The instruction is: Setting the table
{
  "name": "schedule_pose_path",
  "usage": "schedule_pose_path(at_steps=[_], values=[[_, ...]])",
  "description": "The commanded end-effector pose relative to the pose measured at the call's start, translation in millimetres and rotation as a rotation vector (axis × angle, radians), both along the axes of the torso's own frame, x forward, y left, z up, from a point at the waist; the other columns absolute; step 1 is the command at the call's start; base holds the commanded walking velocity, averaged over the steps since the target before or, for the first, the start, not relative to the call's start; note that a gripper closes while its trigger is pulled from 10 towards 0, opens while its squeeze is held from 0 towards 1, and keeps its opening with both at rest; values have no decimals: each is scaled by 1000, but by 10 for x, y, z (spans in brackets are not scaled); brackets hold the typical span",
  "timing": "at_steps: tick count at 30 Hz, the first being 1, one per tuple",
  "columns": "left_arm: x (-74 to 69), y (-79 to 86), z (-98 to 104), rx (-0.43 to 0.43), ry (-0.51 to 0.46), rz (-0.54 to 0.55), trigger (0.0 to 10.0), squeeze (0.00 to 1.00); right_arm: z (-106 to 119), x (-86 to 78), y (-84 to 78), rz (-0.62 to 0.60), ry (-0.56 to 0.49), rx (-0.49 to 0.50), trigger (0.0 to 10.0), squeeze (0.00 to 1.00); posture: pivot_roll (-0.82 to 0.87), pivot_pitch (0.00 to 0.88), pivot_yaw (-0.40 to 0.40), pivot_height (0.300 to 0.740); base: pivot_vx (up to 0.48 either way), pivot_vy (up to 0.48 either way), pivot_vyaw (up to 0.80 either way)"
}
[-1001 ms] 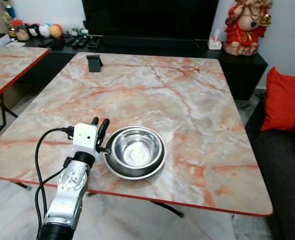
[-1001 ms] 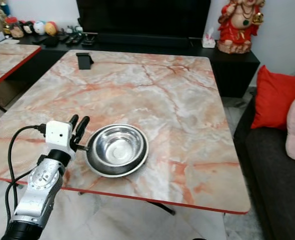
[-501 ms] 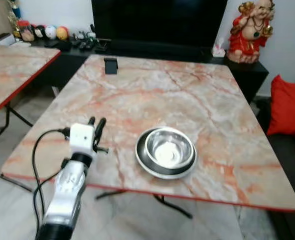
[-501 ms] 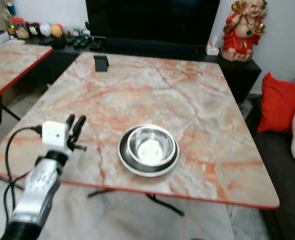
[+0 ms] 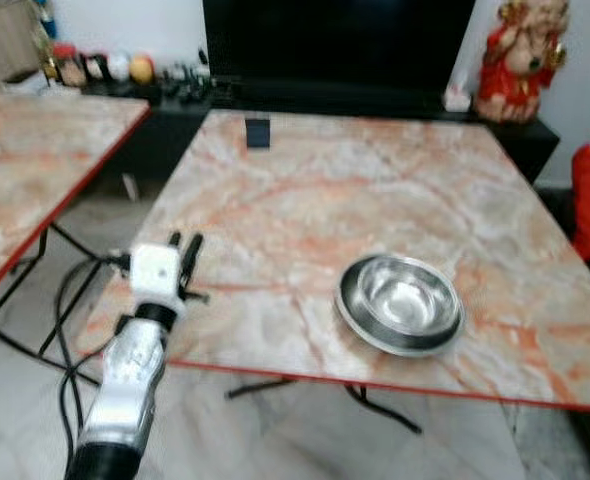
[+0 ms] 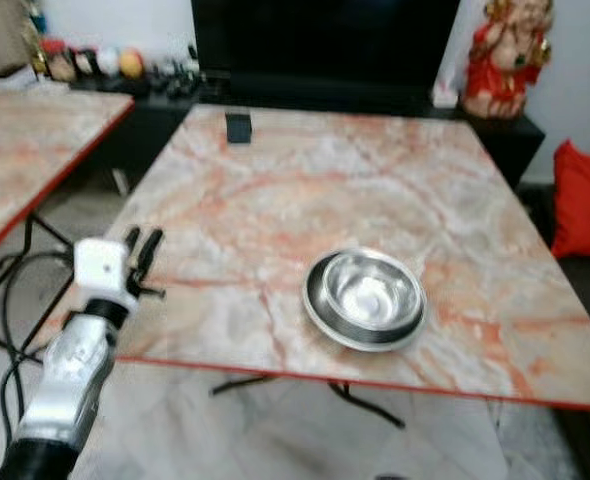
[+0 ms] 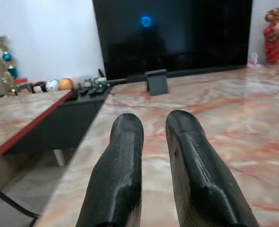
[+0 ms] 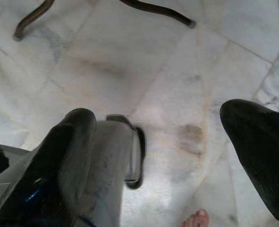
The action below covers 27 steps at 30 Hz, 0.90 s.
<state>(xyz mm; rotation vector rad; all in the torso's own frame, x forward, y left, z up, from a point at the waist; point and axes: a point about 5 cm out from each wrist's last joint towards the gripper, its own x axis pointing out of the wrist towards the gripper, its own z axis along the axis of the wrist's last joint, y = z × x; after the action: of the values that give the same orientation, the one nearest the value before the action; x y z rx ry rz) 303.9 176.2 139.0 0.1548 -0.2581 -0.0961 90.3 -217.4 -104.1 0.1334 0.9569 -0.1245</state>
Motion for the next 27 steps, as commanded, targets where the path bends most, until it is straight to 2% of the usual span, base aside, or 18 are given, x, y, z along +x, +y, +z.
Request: schedule_pose_path(at_steps=[1, 27], values=[[5, -98, 14, -5, -10, -35, 10000, 0, -5, -66, -52, -19, 15, -10, 10000, 0, 38, 0, -21, 740, 0, 371, 0], [-7, -21, 45, -12, -18, 6, 10000, 0, 9, -11, -53, -29, -5, -4, 10000, 0, 53, 0, -16, 740, 0, 369, 0]])
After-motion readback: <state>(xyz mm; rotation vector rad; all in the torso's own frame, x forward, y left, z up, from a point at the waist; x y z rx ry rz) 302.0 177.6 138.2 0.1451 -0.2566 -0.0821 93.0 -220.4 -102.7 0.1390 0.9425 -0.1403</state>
